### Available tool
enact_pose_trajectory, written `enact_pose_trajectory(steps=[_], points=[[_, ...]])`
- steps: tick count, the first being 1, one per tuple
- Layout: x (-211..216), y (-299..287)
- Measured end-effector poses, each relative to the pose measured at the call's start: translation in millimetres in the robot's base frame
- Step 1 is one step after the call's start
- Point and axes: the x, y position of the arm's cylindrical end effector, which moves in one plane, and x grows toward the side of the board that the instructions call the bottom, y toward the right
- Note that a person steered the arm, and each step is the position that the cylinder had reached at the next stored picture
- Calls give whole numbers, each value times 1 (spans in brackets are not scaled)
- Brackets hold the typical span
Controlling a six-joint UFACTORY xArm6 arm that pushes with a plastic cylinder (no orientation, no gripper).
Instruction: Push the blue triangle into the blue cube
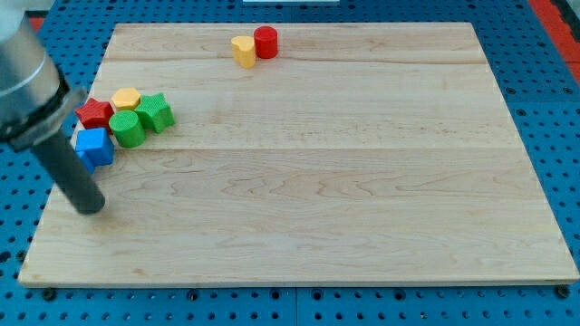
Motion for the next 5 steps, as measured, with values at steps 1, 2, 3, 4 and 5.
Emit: enact_pose_trajectory(steps=[1,2,3,4,5], points=[[-5,-72],[-38,-38],[-70,-8],[-91,-8],[-65,9]])
